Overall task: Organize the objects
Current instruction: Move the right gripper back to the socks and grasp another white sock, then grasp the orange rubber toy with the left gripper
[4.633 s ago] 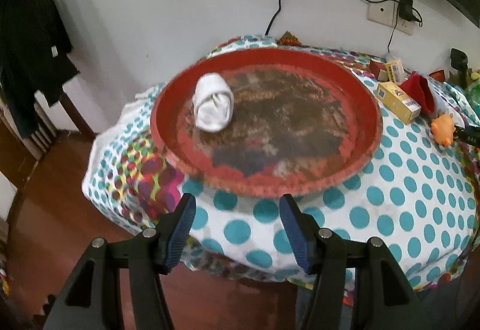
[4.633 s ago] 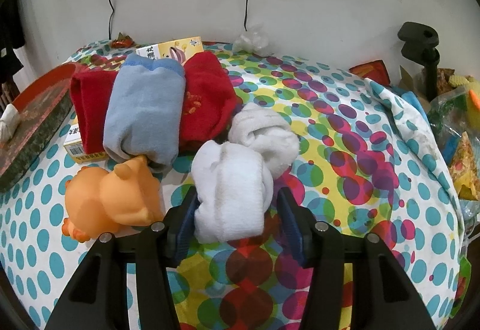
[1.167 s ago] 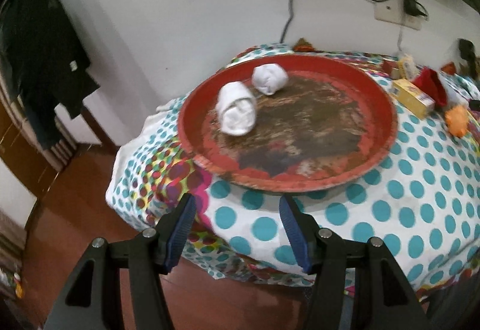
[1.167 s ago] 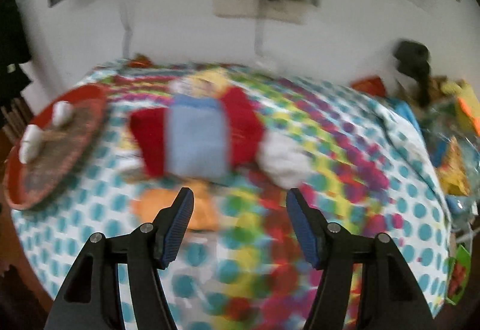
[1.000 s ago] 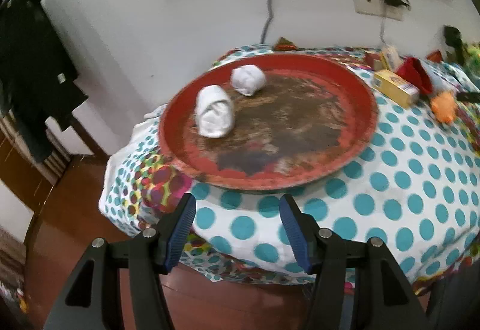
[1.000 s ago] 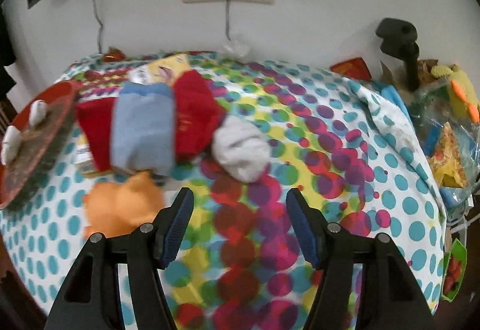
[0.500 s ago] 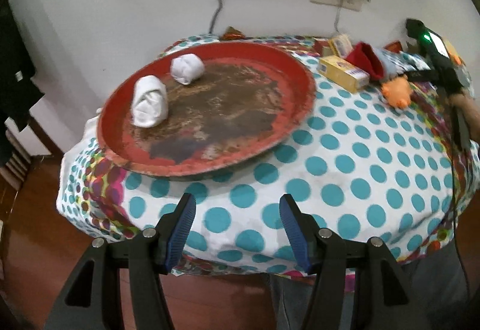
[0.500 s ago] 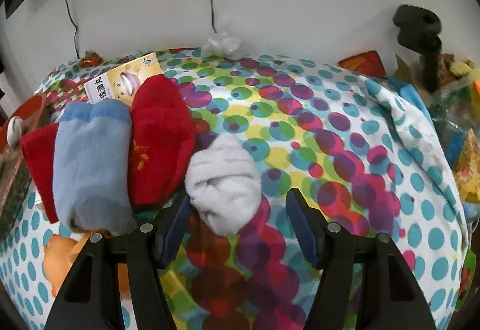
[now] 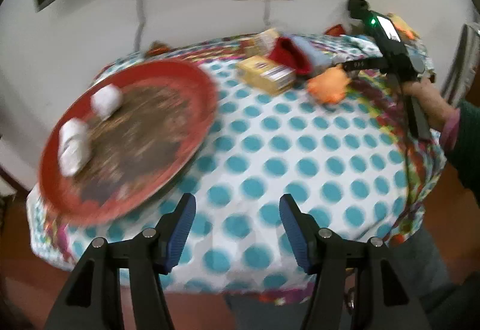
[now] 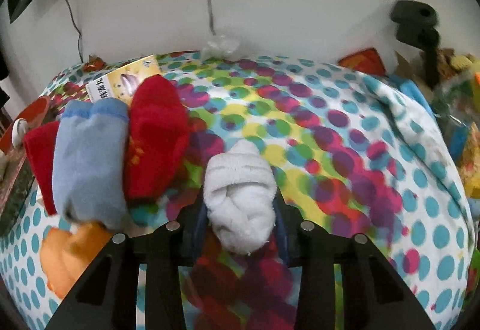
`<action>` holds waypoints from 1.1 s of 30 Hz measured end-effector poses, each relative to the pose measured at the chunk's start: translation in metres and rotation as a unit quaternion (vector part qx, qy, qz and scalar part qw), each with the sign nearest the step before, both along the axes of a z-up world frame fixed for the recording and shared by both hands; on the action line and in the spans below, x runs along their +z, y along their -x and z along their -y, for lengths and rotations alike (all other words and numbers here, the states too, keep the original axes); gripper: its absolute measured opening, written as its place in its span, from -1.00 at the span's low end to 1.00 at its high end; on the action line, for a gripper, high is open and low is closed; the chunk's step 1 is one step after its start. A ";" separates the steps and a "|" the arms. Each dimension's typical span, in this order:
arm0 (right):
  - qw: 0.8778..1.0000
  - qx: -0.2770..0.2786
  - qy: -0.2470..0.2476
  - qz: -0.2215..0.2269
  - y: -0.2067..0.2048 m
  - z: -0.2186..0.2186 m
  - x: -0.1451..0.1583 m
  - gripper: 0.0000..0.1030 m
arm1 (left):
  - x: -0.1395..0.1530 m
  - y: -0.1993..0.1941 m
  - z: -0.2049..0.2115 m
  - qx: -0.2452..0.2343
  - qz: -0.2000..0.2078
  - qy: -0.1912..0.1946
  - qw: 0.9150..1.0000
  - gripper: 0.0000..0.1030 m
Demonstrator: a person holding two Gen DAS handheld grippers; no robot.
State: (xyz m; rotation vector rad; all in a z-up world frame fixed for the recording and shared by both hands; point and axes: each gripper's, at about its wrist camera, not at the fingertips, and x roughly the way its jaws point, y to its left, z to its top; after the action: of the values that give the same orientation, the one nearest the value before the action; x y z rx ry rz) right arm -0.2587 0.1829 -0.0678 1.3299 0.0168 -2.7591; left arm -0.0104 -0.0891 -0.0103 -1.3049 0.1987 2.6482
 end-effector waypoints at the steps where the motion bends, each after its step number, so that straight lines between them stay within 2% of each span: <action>1: 1.000 -0.001 0.002 0.000 -0.003 -0.004 0.000 -0.30 | 0.001 0.008 -0.006 -0.009 0.005 -0.005 1.000 0.16; 6: 1.000 -0.016 0.024 -0.001 -0.012 -0.020 0.000 -0.30 | 0.001 0.043 -0.045 -0.059 0.035 -0.025 0.997 0.17; 7: 1.000 -0.017 0.027 -0.001 -0.012 -0.020 0.000 -0.29 | 0.001 0.050 -0.053 -0.072 0.040 -0.029 0.996 0.21; 9: 1.000 -0.015 0.022 0.000 -0.011 -0.018 0.000 -0.26 | 0.001 0.063 -0.068 -0.085 0.047 -0.032 0.995 0.52; 13: 1.000 -0.011 0.013 0.001 -0.009 -0.014 -0.001 -0.20 | 0.003 0.089 -0.095 -0.106 0.053 -0.030 0.992 0.54; 19: 1.000 -0.009 0.021 0.001 -0.010 -0.015 -0.001 -0.17 | 0.000 0.130 -0.123 -0.120 0.072 0.000 0.990 0.54; 22: 1.000 -0.008 0.020 0.001 -0.010 -0.014 -0.002 -0.15 | -0.005 0.144 -0.134 -0.140 0.087 0.004 0.986 0.54; 25: 1.000 -0.007 0.022 0.001 -0.009 -0.014 -0.002 -0.12 | -0.011 0.156 -0.148 -0.154 0.091 0.031 0.983 0.54; 28: 1.000 -0.006 0.023 0.001 -0.010 -0.013 -0.002 -0.09 | -0.016 0.169 -0.157 -0.166 0.102 0.038 0.980 0.54; 33: 1.000 -0.003 0.023 0.002 -0.008 -0.012 -0.002 -0.03 | -0.026 0.190 -0.166 -0.160 0.115 0.053 0.979 0.54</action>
State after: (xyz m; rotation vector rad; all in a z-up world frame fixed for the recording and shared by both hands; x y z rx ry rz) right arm -0.2502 0.1945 -0.0700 1.3253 -0.0501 -2.7440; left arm -0.2008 0.0772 -0.0364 -1.4591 0.4777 2.2263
